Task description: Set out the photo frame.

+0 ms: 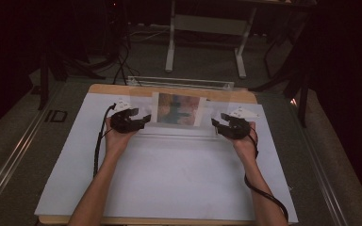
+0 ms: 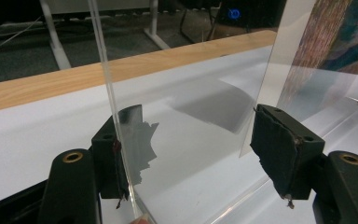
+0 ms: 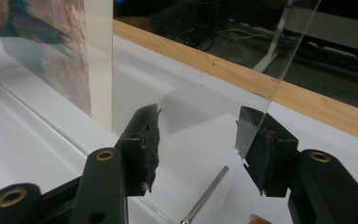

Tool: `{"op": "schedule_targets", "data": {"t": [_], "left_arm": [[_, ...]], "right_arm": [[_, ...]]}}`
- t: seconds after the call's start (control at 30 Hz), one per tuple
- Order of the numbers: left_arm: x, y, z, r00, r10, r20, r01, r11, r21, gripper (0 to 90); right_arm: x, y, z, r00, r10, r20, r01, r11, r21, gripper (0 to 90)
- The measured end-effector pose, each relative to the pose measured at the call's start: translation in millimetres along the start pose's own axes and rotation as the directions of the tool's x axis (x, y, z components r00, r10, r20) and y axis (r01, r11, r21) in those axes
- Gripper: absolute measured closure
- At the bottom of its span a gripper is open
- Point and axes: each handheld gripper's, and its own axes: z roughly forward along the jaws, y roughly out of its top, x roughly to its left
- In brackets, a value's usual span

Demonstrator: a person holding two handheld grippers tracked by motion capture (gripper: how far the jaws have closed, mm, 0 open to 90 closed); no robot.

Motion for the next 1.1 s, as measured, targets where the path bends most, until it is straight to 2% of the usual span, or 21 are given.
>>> {"op": "schedule_targets", "data": {"t": [0.27,0.43,0.7,0.83,1.1], "left_arm": [[-8.0,-3.7,-8.5,1.0,0.003,-0.006,-0.003,1.0,0.002,34.2],[-11.6,-10.9,-12.6,1.0,-0.005,0.002,0.005,0.9998,0.019,34.2],[-18.9,-18.9,-19.7,0.9998,-0.015,0.009,0.015,0.9997,0.021,34.1],[-20.0,-21.1,-24.7,0.9995,-0.025,0.018,0.024,0.9995,0.022,34.0],[-22.9,-25.8,-31.9,0.9997,-0.019,0.017,0.019,0.9996,0.023,34.1]], "right_arm": [[4.4,-3.3,-7.4,1.0,0.004,-0.005,-0.004,1.0,-0.005,48.2],[10.1,-11.8,-12.2,0.9999,0.008,-0.009,-0.008,1.0,-0.001,48.1],[17.3,-18.3,-22.7,0.9999,0.009,-0.008,-0.009,1.0,-0.007,48.4],[21.7,-20.5,-28.4,0.9998,0.016,-0.014,-0.016,0.999,-0.028,48.9],[27.6,-23.0,-33.8,0.9997,0.011,-0.023,-0.012,1.0,-0.028,49.6]]}}
